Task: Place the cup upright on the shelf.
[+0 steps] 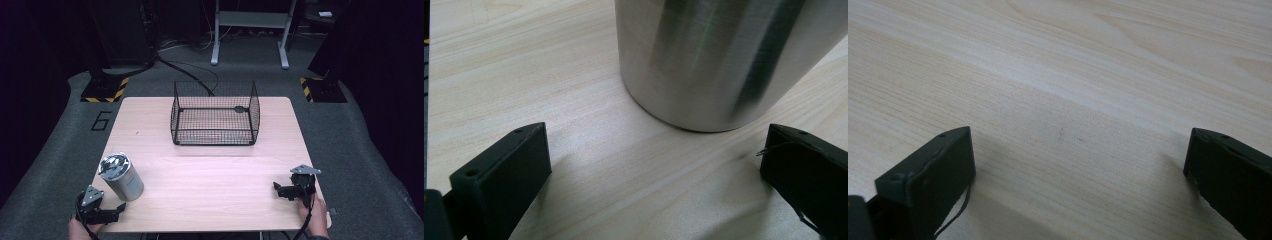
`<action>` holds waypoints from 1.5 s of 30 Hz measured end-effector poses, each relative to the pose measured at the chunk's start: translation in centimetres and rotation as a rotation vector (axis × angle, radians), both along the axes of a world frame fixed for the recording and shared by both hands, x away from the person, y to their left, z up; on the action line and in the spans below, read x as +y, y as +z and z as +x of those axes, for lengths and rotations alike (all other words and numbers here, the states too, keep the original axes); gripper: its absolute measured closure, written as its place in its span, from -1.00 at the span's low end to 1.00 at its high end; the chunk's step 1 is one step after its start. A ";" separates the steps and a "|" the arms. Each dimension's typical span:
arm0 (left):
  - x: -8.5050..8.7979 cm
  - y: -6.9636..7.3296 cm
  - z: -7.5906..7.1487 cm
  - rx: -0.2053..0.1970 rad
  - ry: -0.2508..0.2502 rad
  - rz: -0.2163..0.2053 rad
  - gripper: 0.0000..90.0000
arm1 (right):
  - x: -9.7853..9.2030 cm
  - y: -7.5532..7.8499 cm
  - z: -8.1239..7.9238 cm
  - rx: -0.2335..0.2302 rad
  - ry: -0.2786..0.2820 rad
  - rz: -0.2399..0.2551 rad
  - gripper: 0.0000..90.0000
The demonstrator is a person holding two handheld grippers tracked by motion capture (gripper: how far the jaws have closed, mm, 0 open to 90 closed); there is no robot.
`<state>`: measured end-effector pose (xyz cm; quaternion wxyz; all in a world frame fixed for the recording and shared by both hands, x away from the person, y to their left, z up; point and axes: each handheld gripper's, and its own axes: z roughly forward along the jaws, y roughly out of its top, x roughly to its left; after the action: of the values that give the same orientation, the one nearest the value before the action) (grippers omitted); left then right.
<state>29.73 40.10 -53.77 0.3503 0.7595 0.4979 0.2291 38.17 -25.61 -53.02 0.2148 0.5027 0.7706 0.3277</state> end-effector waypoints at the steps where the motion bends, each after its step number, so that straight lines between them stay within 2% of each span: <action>1: 0.0 0.0 0.0 0.003 -0.003 0.001 -1.00 | 0.0 0.0 0.0 -0.001 0.000 0.000 -1.00; 11: 0.1 0.1 0.0 0.005 -0.025 0.010 -1.00 | 0.0 0.0 0.0 0.000 -0.001 0.000 -1.00; 13: 0.2 0.2 -0.1 0.018 -0.036 0.004 -1.00 | 0.0 0.0 0.0 0.000 -0.001 0.001 -1.00; 19: 0.2 0.5 -0.4 0.005 -0.048 -0.029 -1.00 | 0.0 0.0 0.0 0.000 -0.001 0.001 -1.00; 20: 0.0 0.6 -0.4 -0.014 -0.044 -0.037 -1.00 | 0.0 0.0 0.0 0.000 -0.001 0.001 -1.00; 22: 0.0 0.9 -0.5 -0.010 -0.053 -0.029 -1.00 | 0.0 0.0 0.0 0.000 -0.001 0.001 -1.00; 28: -0.1 2.5 -1.0 -0.051 -0.063 -0.075 -1.00 | 0.0 0.0 0.0 0.000 -0.001 0.001 -1.00; 30: -0.3 3.0 -1.0 -0.060 -0.072 -0.076 -1.00 | 0.0 0.0 0.0 0.001 -0.001 0.001 -1.00; 36: -0.6 4.3 -1.0 -0.120 -0.072 -0.112 -1.00 | 0.0 0.0 0.0 0.001 -0.005 0.005 -1.00; 37: -0.6 4.6 -0.9 -0.113 -0.082 -0.105 -1.00 | 0.0 0.0 0.0 0.001 -0.005 0.006 -1.00; 39: -0.7 5.1 -0.9 -0.128 -0.085 -0.103 -1.00 | 0.0 0.0 0.0 0.001 -0.001 0.001 -1.00; 45: -0.8 6.4 -0.7 -0.182 -0.068 -0.149 -1.00 | 0.1 0.0 0.0 0.000 -0.006 0.008 -1.00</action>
<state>29.01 39.29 -47.35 0.4570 0.7241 0.4535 0.2474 38.18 -25.54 -53.03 0.2139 0.5060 0.7677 0.3299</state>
